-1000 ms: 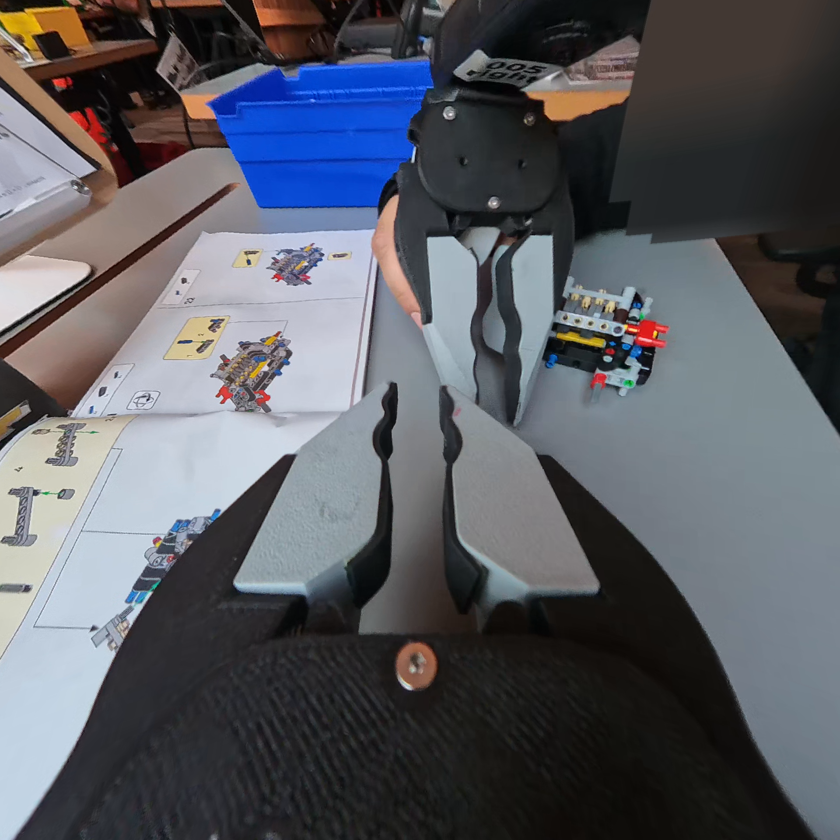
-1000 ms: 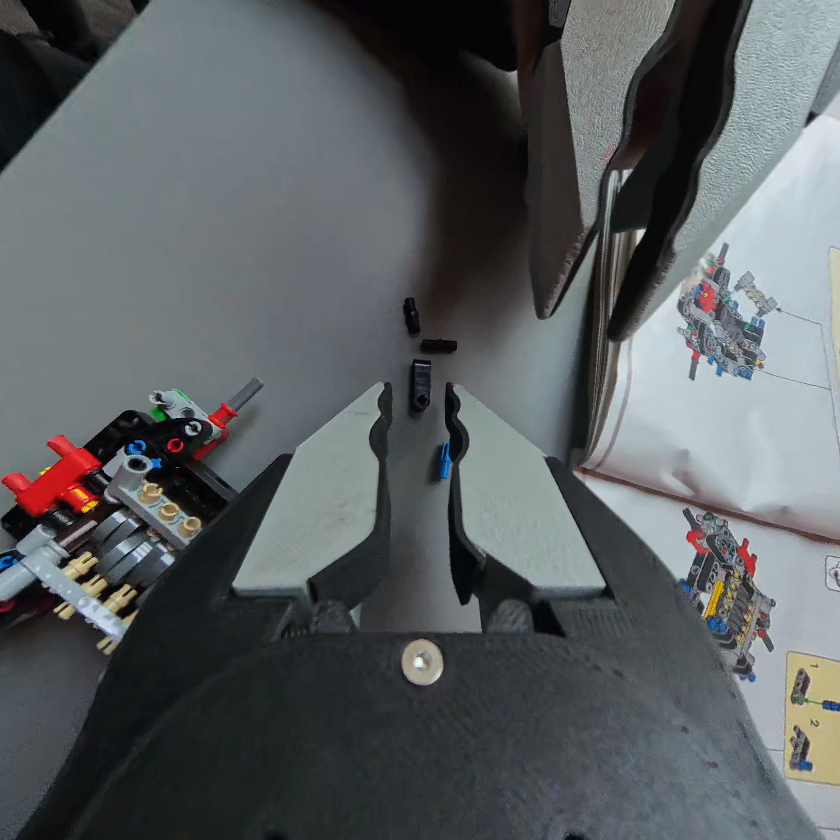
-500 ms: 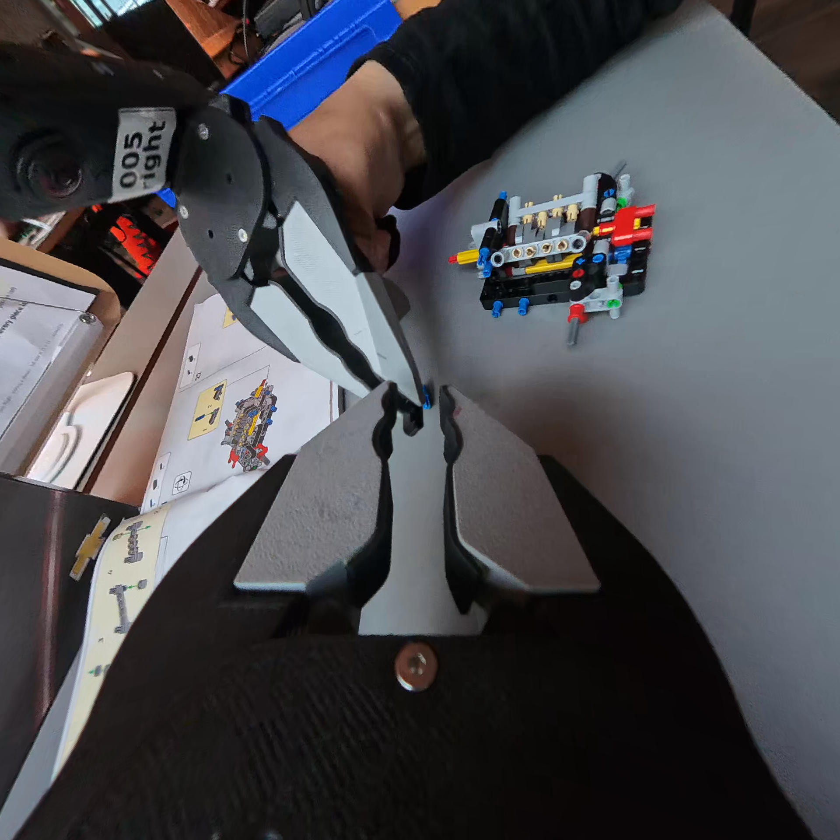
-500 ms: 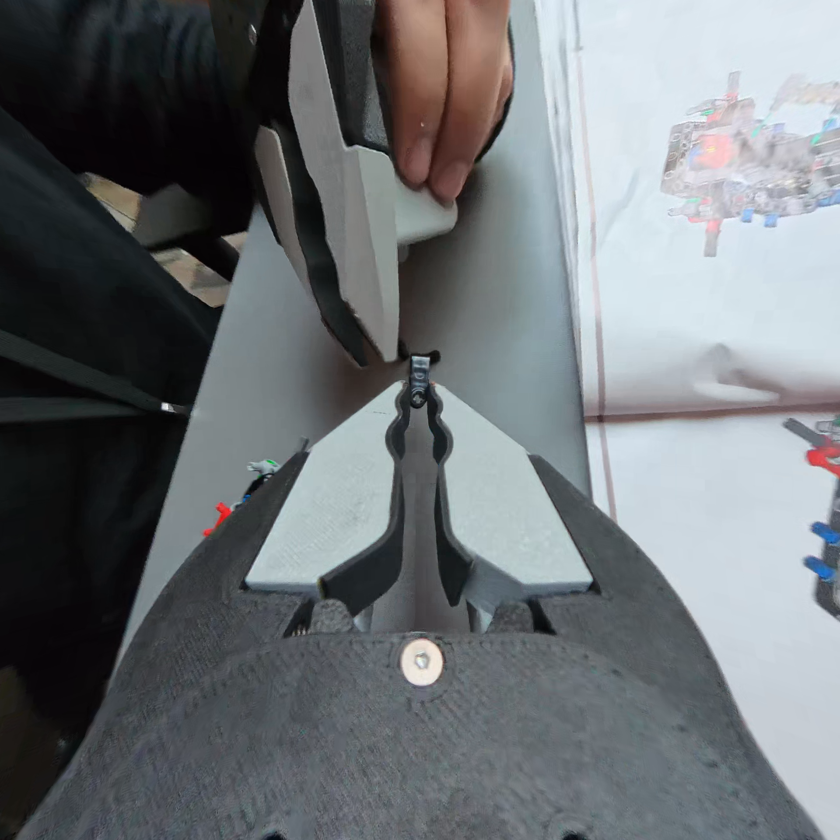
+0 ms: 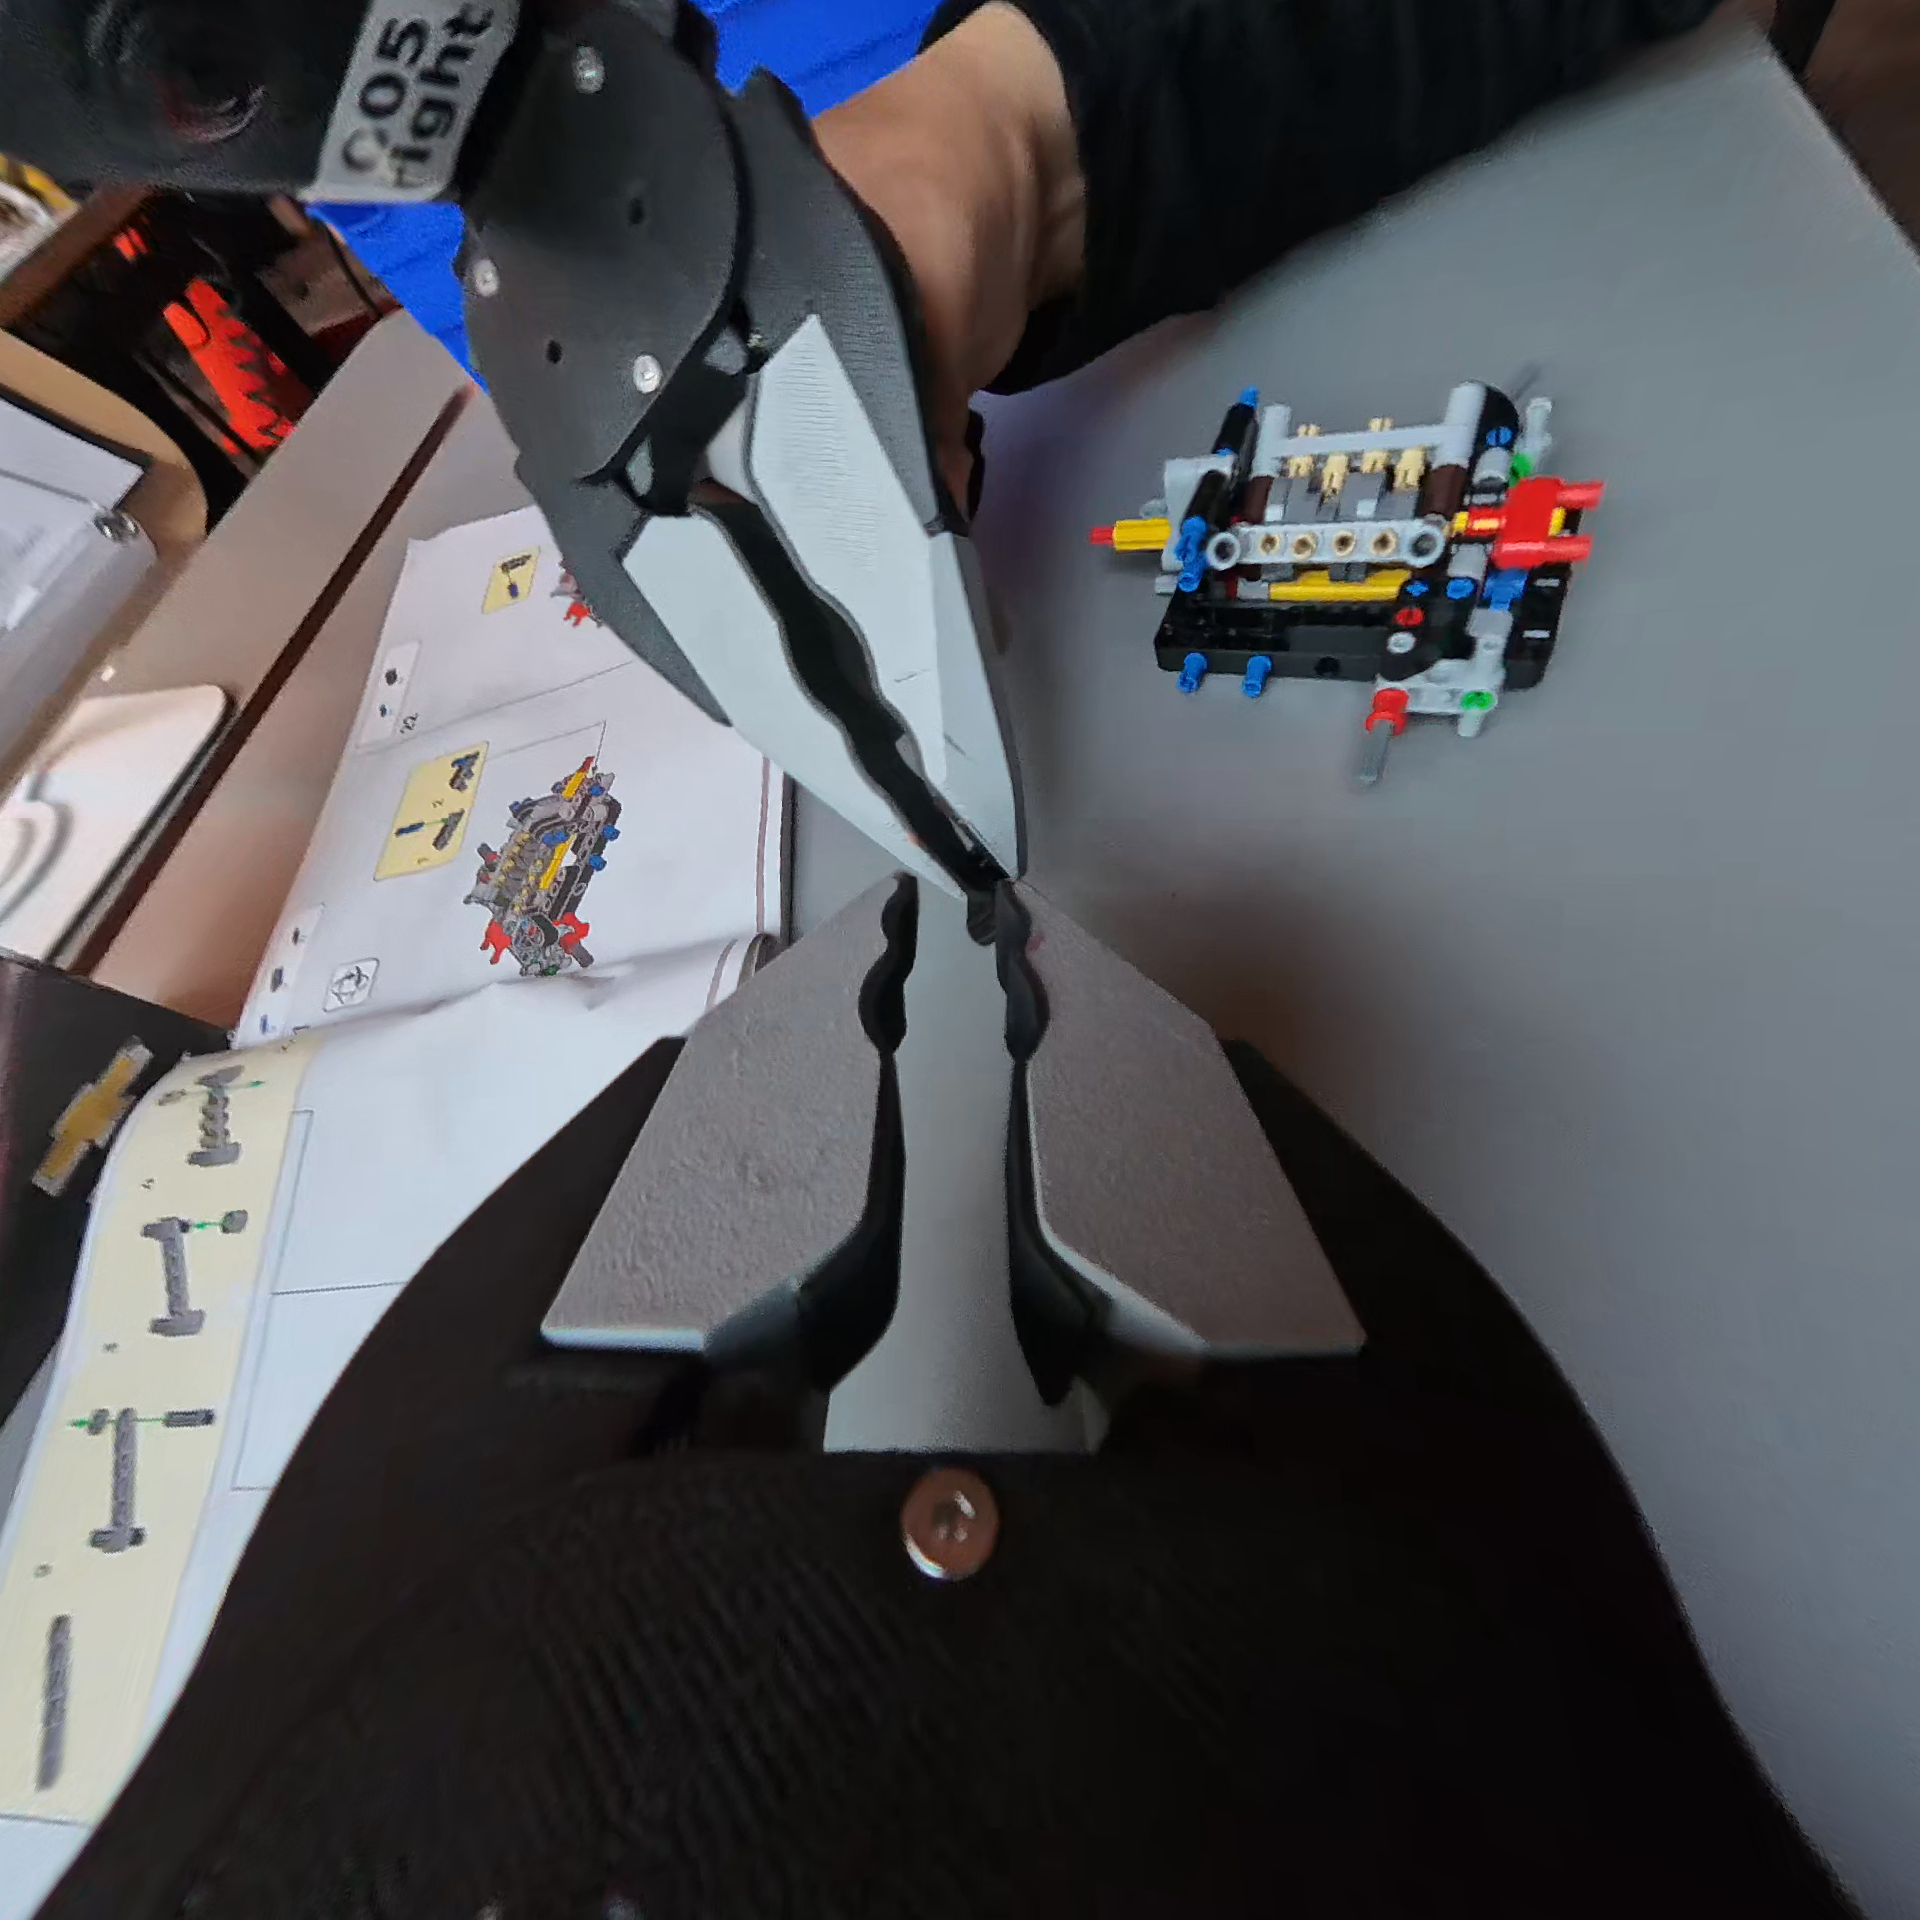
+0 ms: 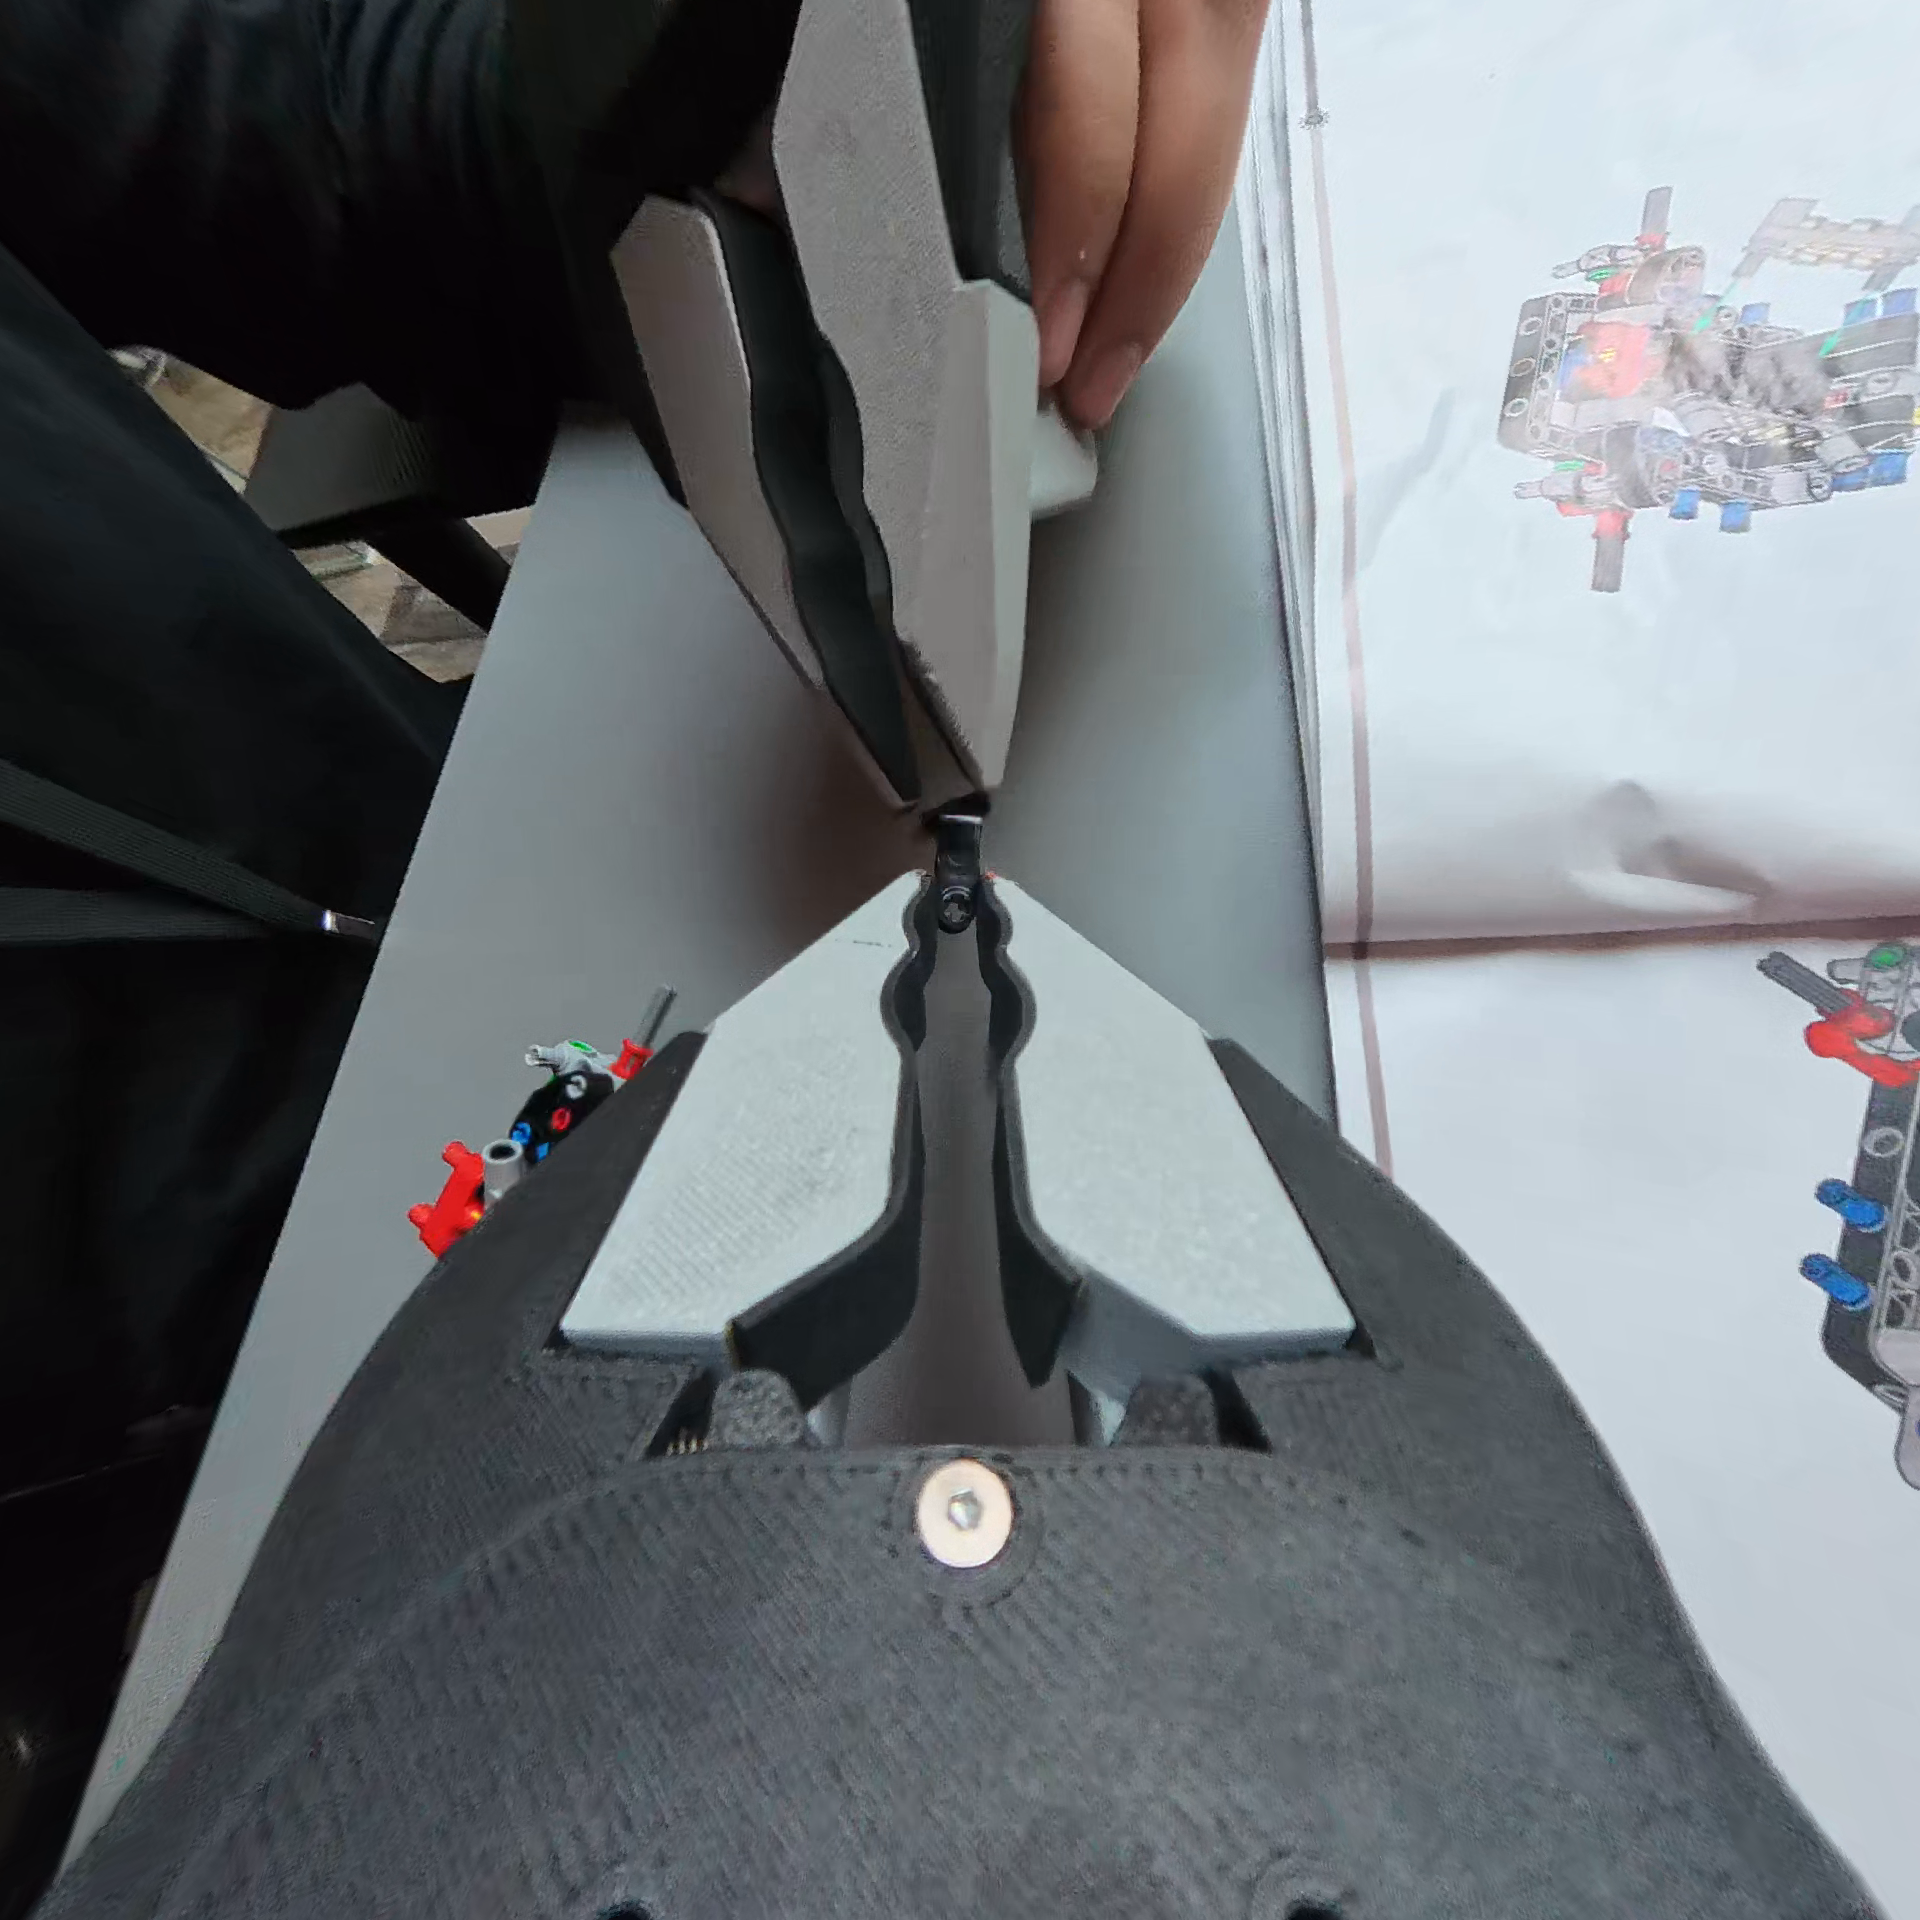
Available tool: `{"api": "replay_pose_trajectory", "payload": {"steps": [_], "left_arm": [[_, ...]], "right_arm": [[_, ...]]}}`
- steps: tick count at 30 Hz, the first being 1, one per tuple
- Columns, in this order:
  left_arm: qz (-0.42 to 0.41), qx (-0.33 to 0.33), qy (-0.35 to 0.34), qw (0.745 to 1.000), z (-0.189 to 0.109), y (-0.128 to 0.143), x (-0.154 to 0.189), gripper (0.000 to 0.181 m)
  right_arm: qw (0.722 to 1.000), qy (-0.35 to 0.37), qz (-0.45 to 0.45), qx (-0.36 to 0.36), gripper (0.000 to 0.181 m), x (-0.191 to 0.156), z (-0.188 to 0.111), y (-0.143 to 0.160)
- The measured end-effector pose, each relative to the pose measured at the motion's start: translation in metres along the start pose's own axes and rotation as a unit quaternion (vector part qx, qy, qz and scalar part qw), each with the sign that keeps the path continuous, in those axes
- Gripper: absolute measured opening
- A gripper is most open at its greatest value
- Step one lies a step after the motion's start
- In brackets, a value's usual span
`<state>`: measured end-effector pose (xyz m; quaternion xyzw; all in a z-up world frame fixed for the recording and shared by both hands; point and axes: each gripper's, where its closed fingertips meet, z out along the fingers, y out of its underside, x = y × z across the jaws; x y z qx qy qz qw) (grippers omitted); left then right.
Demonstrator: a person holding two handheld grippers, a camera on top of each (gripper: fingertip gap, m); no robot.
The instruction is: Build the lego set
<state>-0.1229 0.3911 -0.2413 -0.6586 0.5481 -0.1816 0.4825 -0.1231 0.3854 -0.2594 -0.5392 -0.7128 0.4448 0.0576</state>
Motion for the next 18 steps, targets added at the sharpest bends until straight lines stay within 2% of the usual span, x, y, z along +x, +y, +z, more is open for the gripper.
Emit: {"api": "replay_pose_trajectory", "payload": {"steps": [1,9,18], "left_arm": [[-0.01,0.004,0.001,1.0,-0.001,0.0,-0.002,0.011],[-0.015,0.0,-0.018,1.0,-0.001,0.004,-0.01,0.012],[-0.046,-0.012,-0.026,0.999,-0.002,0.009,-0.017,0.013]], "right_arm": [[1.0,0.003,-0.006,0.002,0.004,0.001,-0.001,0.001],[0.999,0.008,-0.017,0.047,0.004,0.007,-0.011,-0.005],[0.998,0.023,-0.043,0.032,0.004,0.009,-0.004,0.0]]}}
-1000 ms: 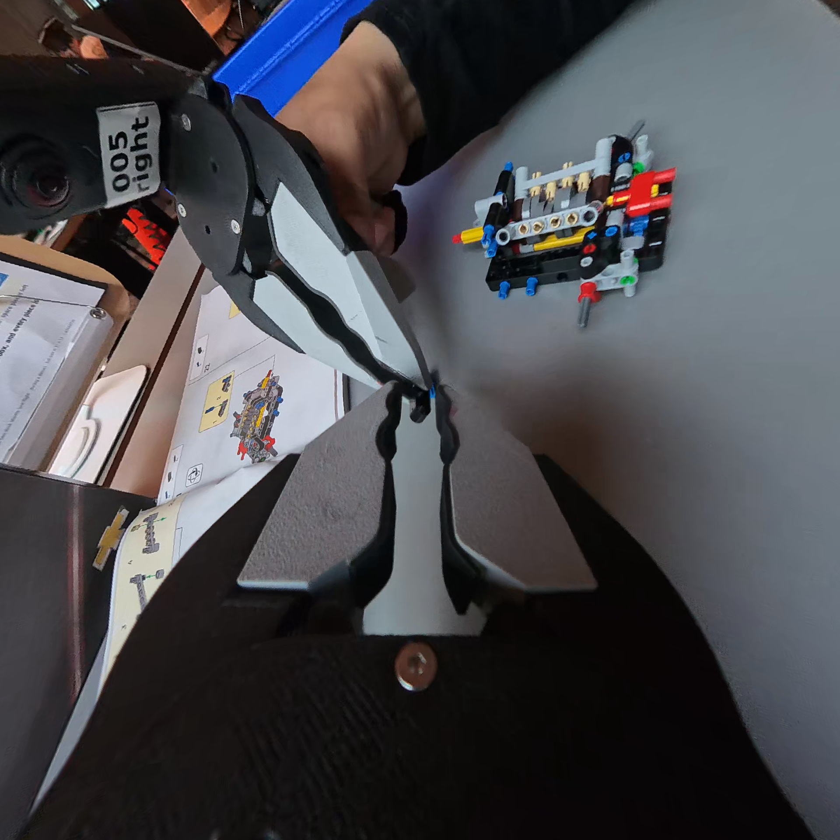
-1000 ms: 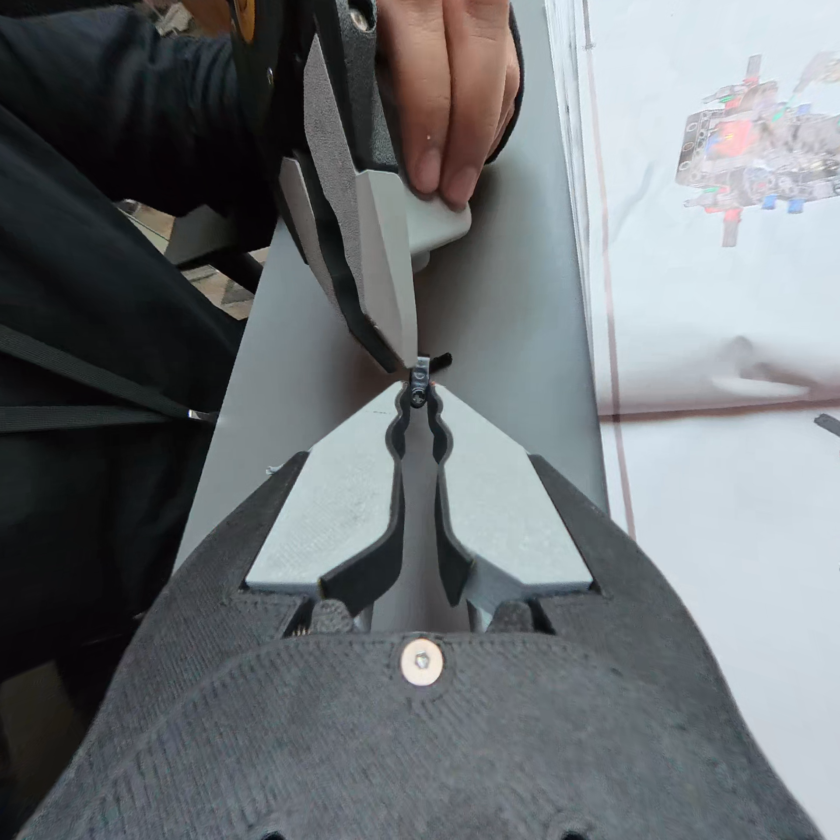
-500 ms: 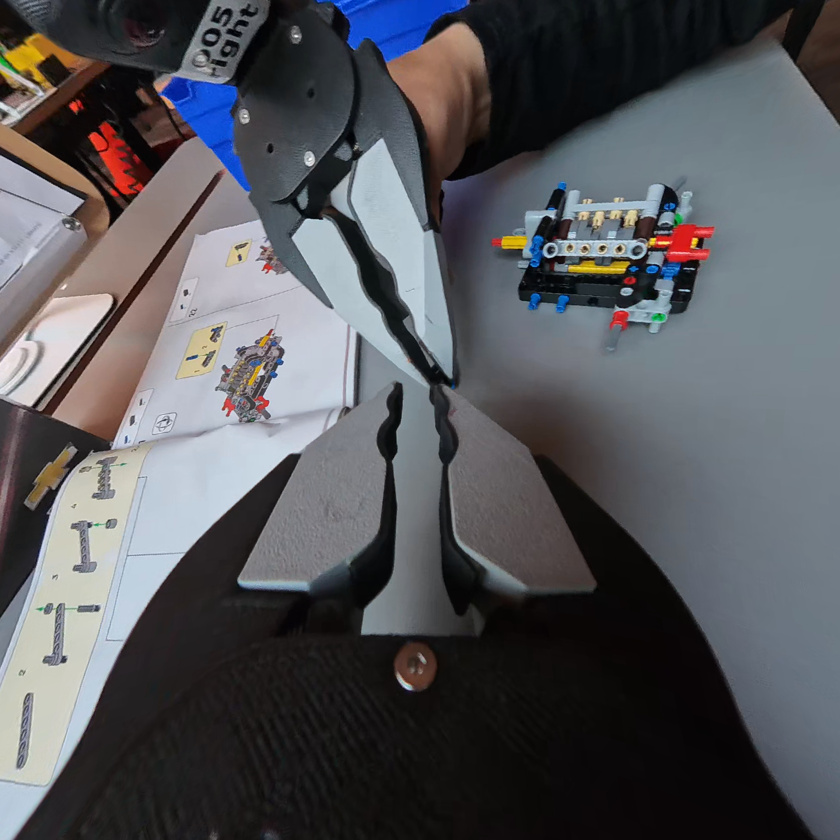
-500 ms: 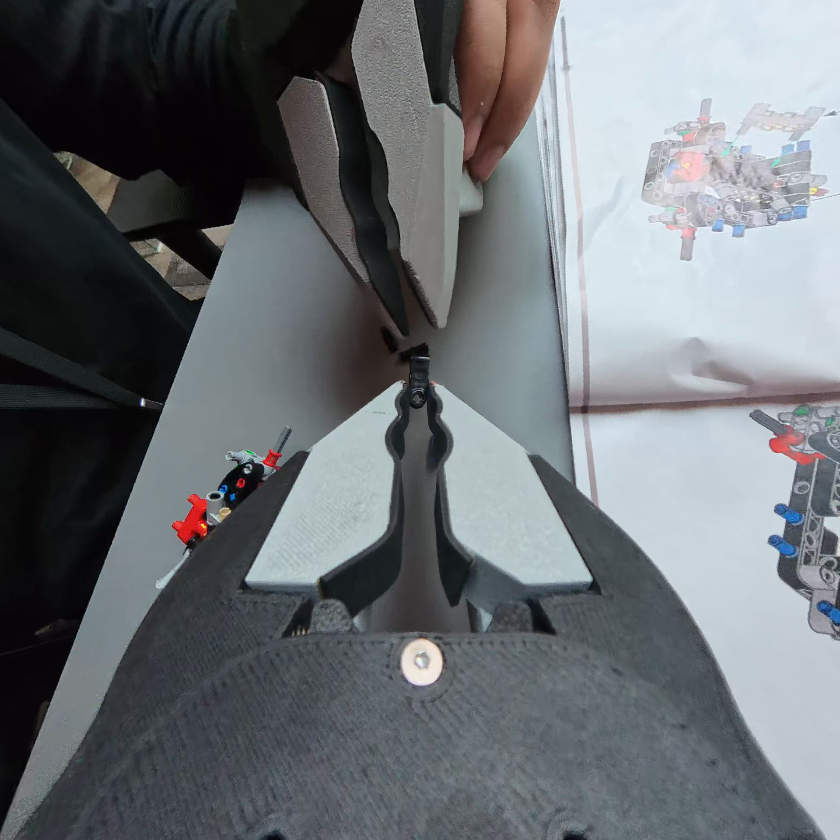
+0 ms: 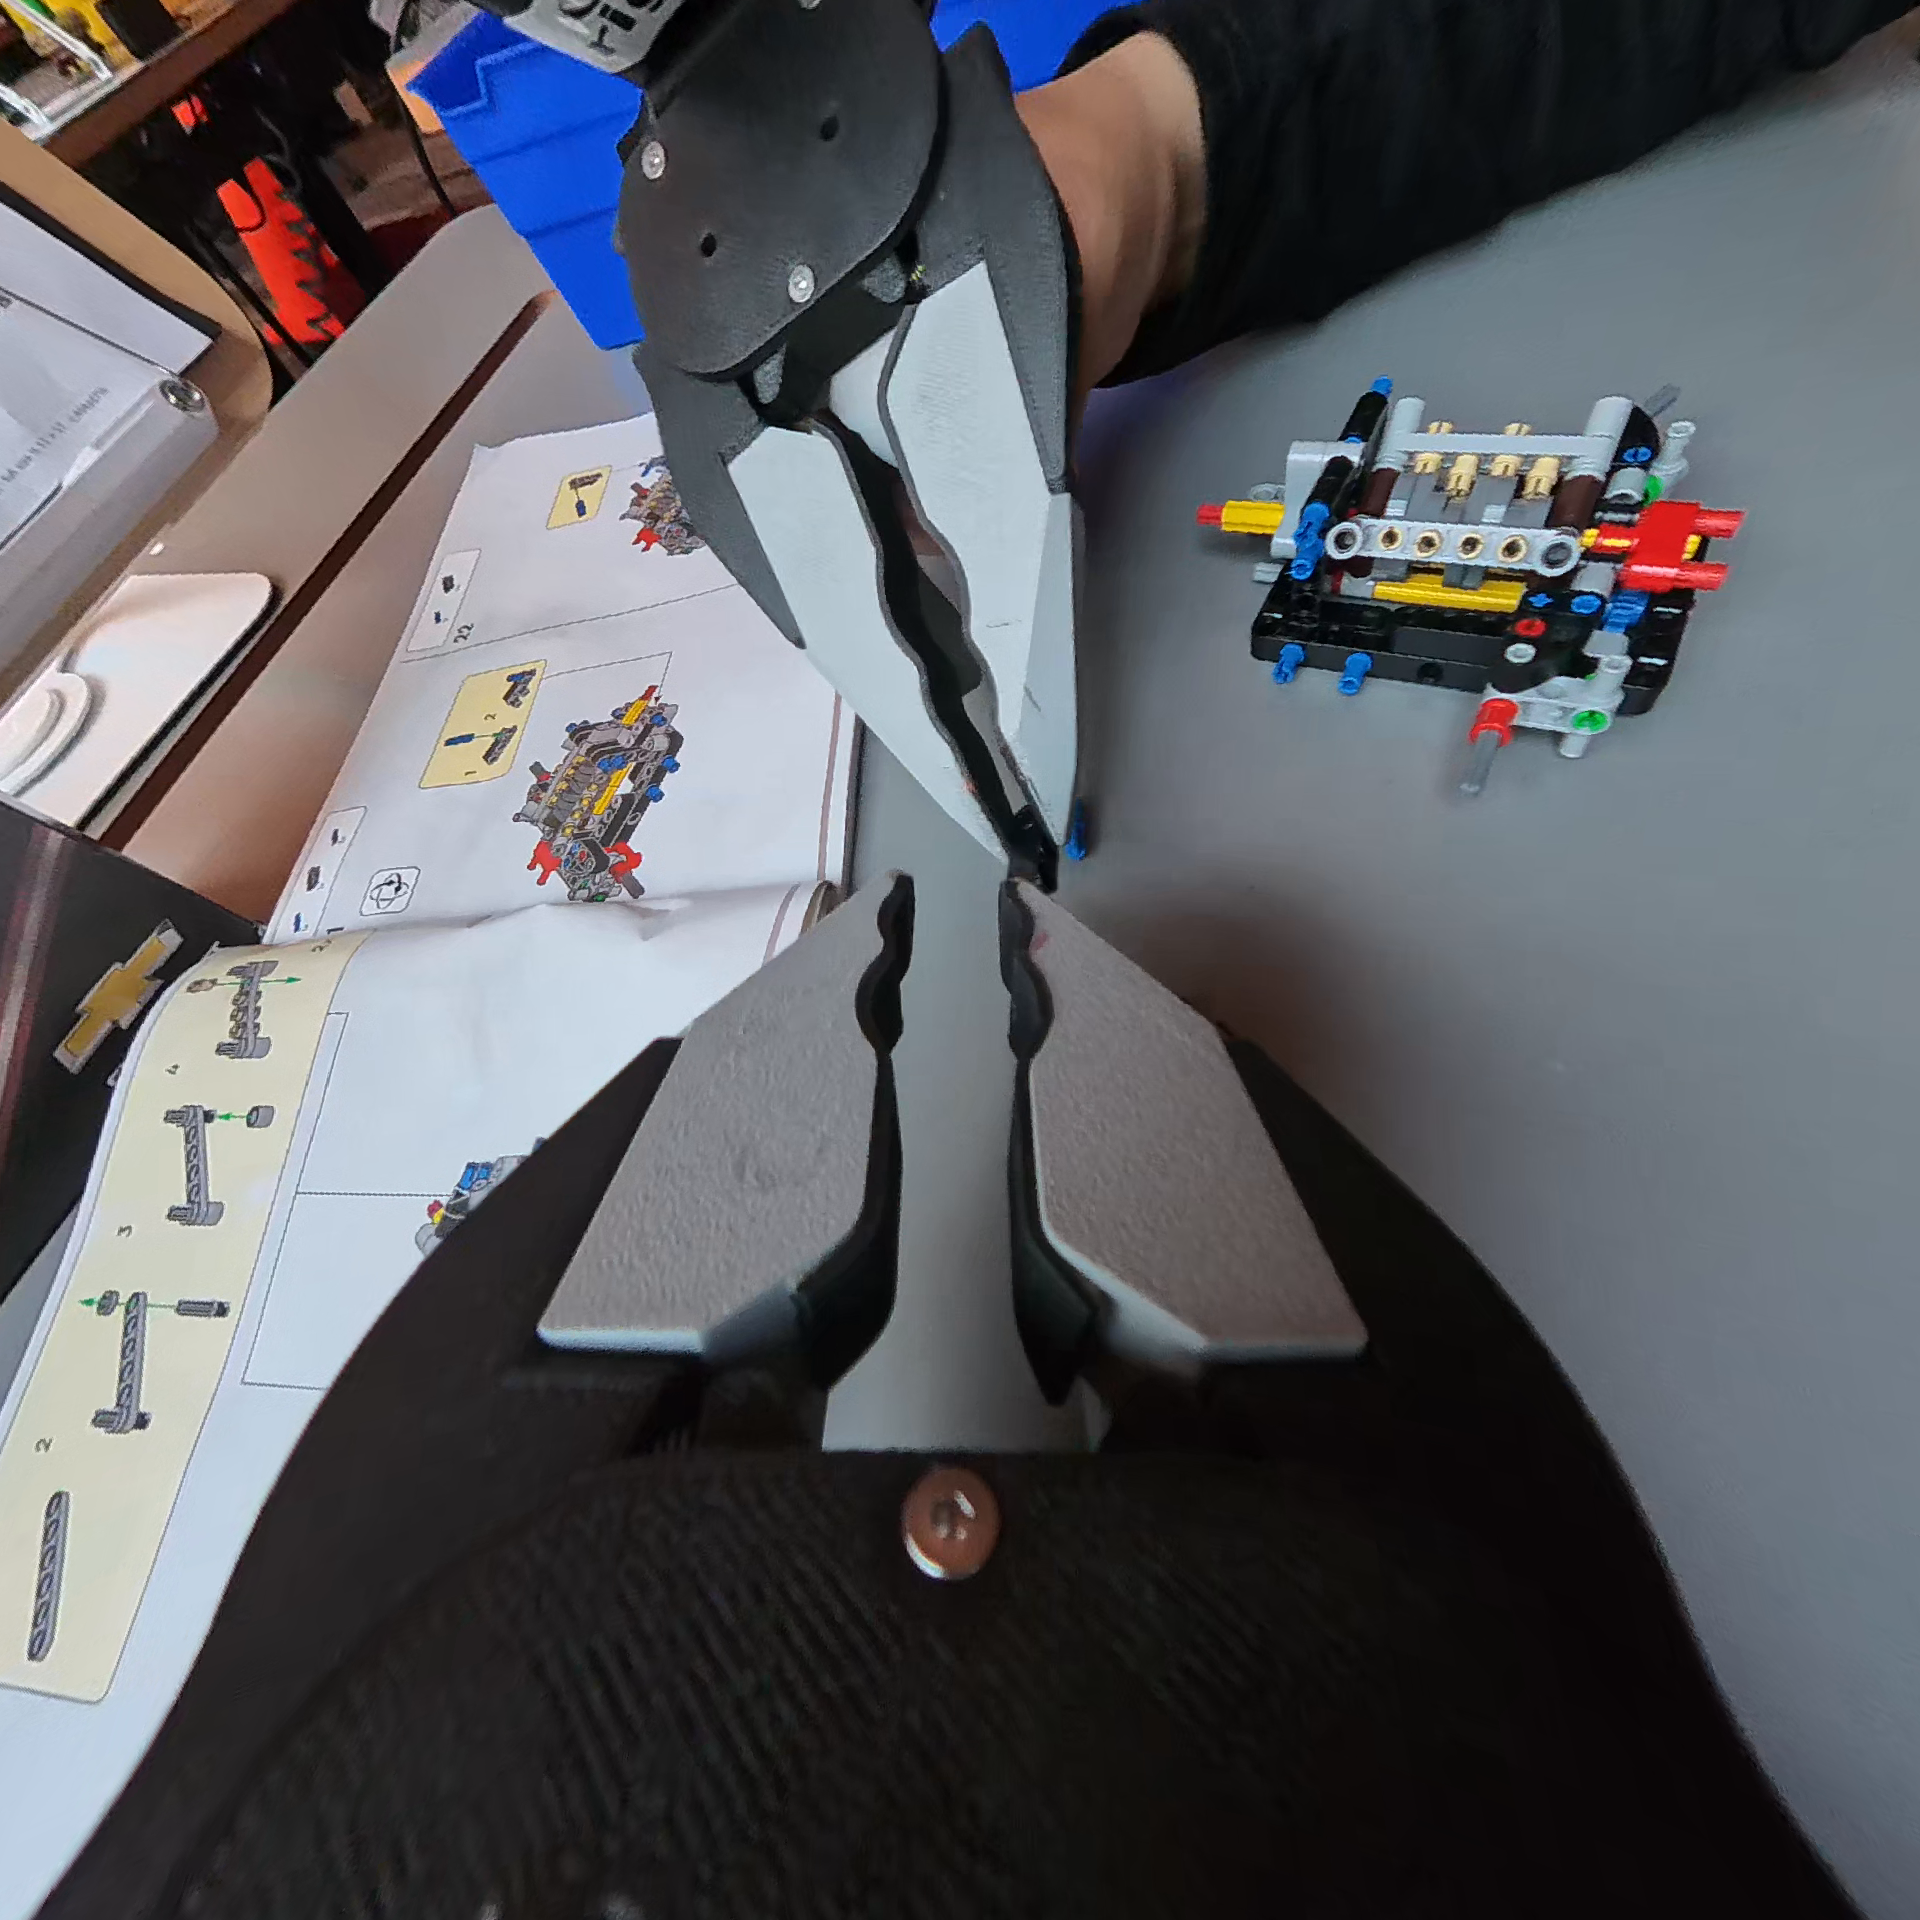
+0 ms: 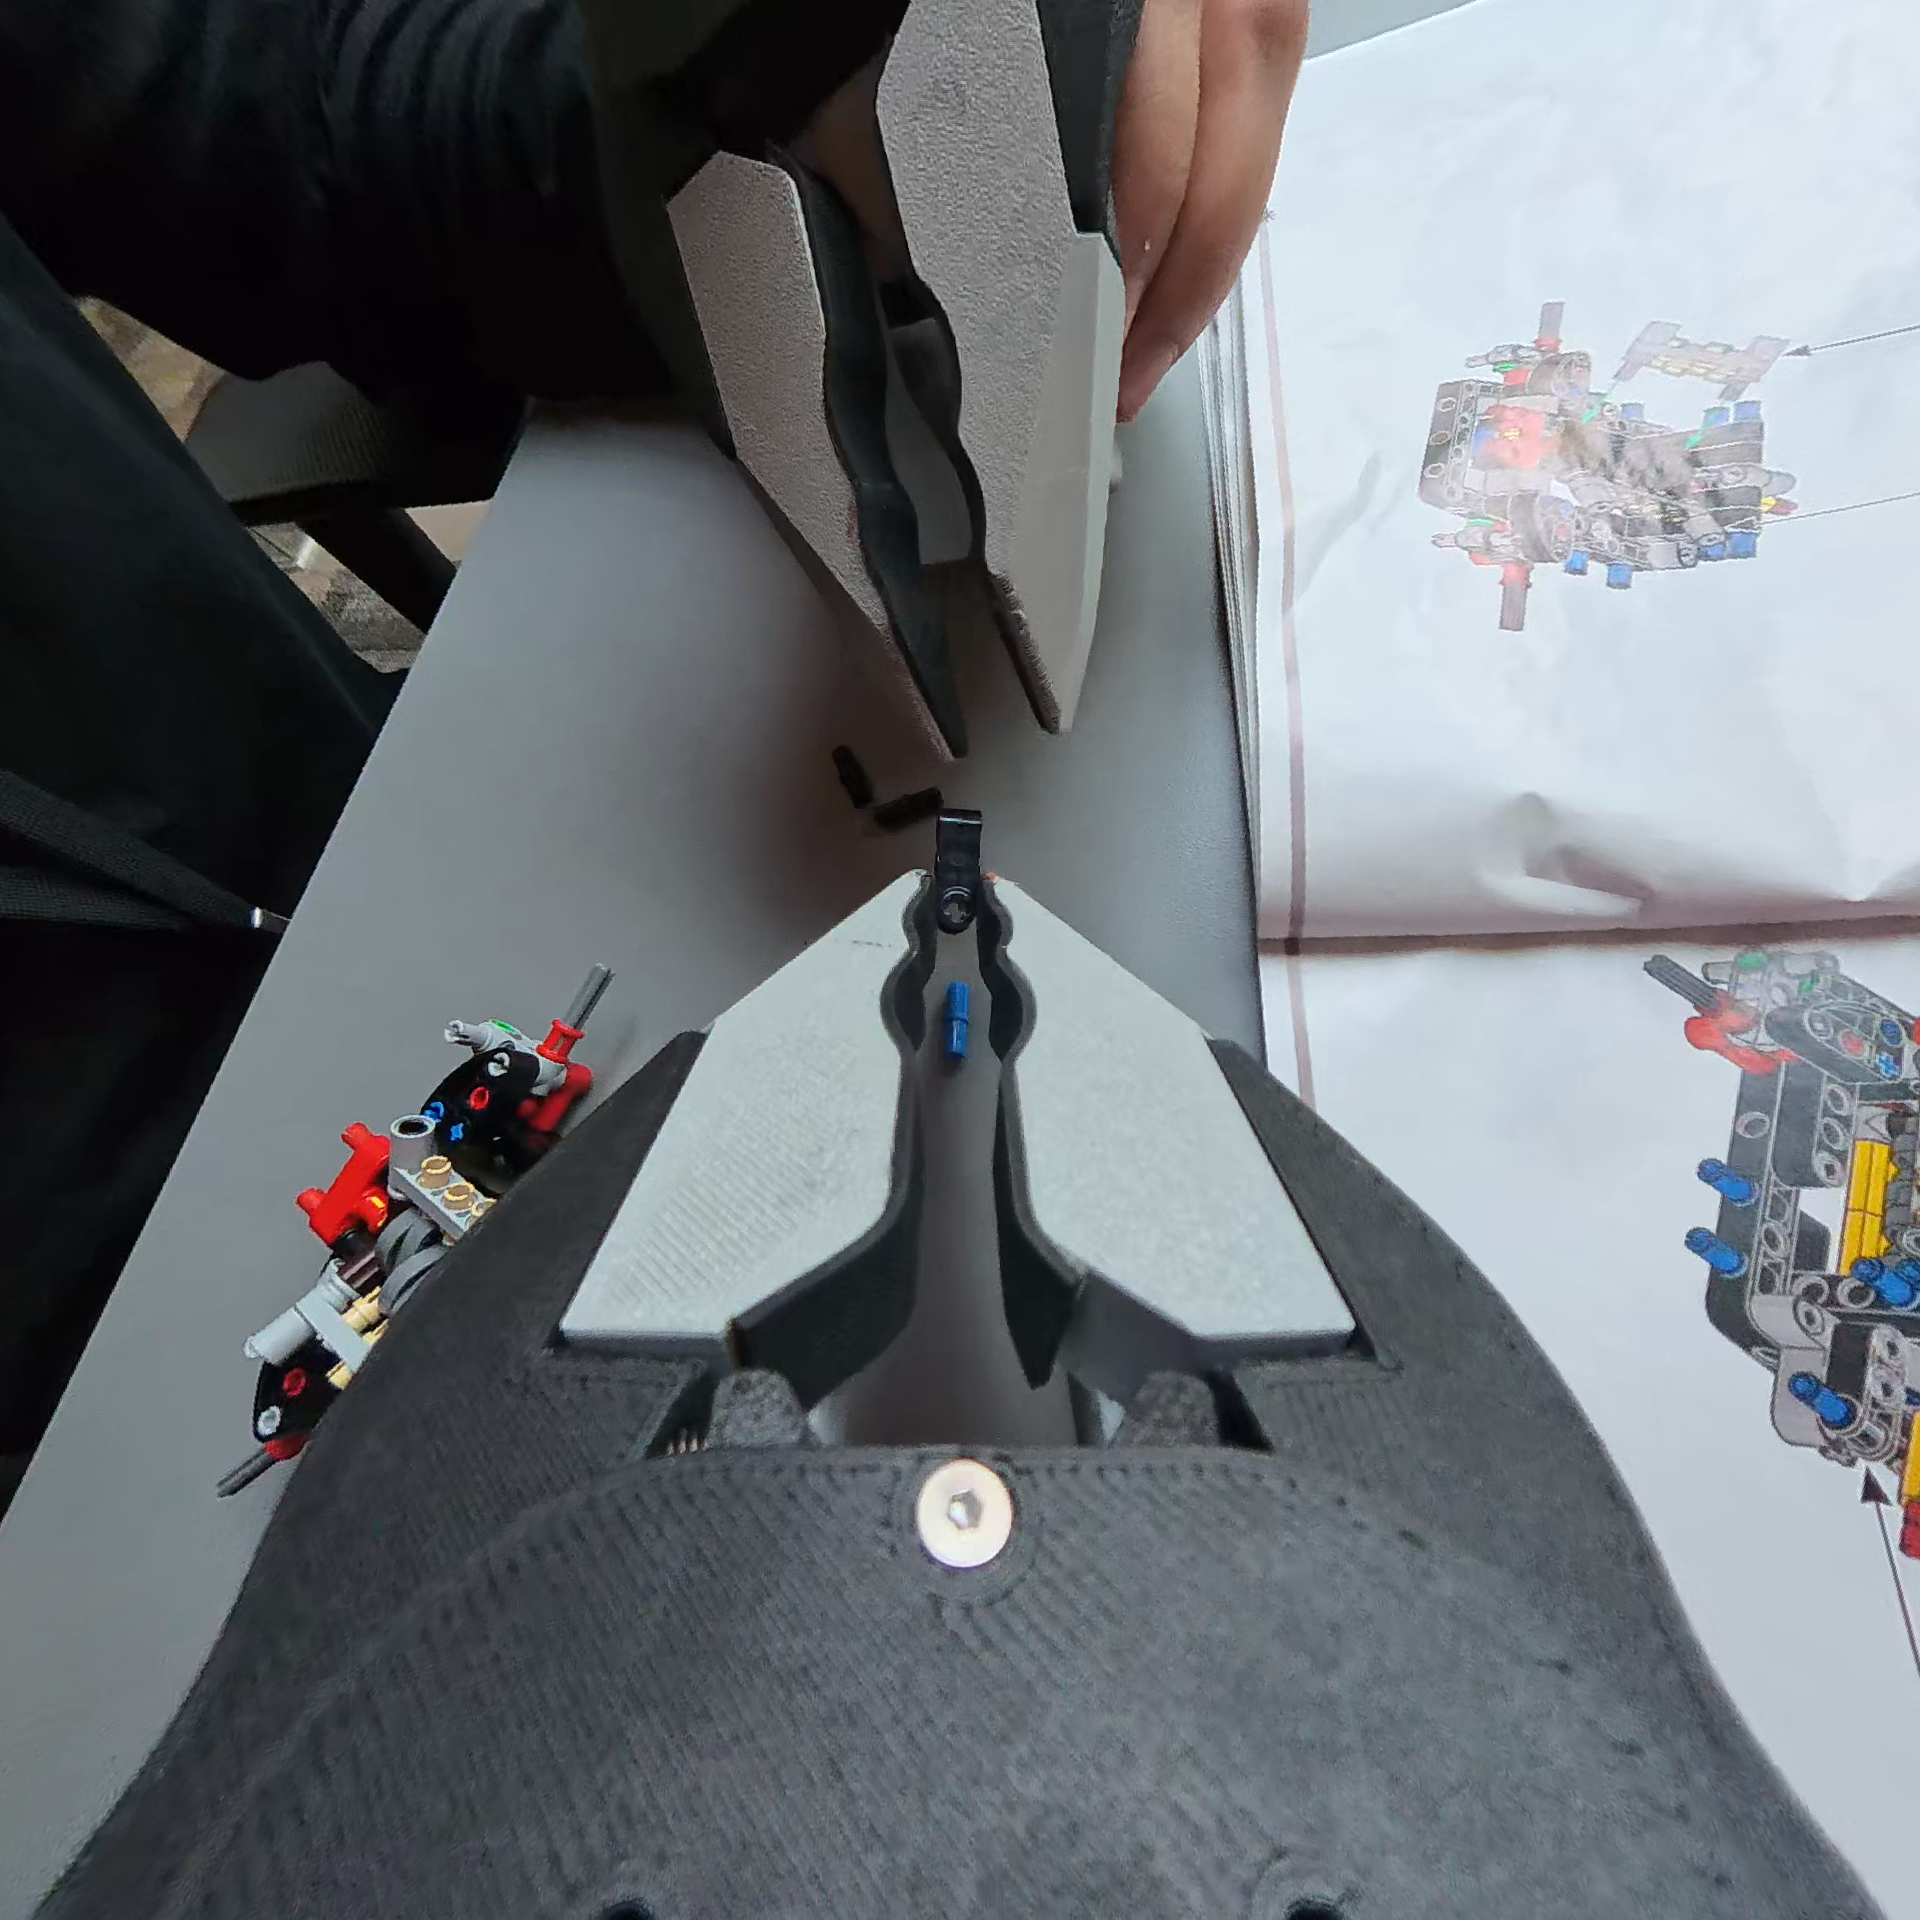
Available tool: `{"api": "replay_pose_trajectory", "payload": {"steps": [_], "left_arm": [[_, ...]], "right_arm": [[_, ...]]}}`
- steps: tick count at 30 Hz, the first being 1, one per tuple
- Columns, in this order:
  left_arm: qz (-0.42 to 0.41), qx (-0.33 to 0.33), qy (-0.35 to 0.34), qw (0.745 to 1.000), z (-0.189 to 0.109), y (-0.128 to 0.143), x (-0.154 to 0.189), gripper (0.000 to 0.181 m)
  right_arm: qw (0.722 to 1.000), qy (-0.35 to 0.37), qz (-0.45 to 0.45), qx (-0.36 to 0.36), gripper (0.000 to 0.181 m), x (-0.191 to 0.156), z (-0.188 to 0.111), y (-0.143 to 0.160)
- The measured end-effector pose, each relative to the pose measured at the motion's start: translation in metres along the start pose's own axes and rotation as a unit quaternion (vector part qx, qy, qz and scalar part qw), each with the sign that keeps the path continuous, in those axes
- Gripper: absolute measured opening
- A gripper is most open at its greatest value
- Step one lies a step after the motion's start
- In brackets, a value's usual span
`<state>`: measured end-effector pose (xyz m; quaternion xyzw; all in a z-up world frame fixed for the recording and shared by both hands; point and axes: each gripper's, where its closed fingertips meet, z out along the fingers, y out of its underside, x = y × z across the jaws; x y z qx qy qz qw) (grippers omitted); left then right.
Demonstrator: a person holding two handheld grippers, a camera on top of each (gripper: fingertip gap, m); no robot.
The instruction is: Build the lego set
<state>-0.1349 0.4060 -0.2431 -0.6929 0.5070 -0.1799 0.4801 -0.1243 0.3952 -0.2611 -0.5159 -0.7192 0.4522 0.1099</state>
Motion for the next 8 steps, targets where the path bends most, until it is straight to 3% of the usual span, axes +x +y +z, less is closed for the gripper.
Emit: {"api": "replay_pose_trajectory", "payload": {"steps": [8], "left_arm": [[-0.015,-0.021,0.028,0.999,0.0027,0.0057,0.0073,0.017]], "right_arm": [[0.998,0.047,-0.041,-0.011,0.004,0.0053,0.0039,-0.0019]]}}
